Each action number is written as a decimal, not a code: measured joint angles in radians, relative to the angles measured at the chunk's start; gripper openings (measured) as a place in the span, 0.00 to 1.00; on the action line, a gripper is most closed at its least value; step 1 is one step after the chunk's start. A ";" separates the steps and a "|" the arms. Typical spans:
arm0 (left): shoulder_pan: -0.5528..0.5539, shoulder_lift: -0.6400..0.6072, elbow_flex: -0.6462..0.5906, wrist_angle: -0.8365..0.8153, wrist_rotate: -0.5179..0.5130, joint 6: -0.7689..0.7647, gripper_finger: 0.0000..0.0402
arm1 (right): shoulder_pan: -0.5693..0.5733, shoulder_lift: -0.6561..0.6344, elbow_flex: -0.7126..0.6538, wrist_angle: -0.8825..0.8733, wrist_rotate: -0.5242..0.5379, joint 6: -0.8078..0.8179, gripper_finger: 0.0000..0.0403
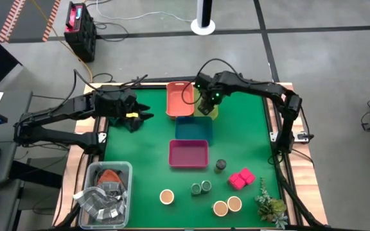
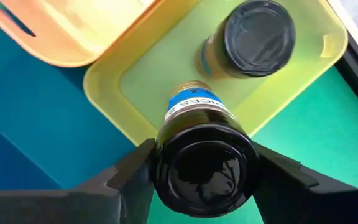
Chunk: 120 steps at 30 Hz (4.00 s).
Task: Sort spices by type
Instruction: Put the right black seasoning bottle into the yellow bin, then put the black seasoning bottle into the yellow bin
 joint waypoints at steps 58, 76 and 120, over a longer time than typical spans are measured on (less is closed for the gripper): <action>-0.106 0.066 0.001 0.029 -0.049 0.042 0.72 | 0.851 -0.229 -0.177 -0.111 -0.023 0.190 0.99; -0.106 0.066 0.001 -0.033 -0.061 0.076 0.72 | 0.781 -0.225 -0.331 0.080 -0.084 0.223 0.99; -0.105 0.034 0.001 -0.029 0.004 -0.014 0.72 | 0.234 -0.476 -0.461 -0.056 0.006 0.027 0.59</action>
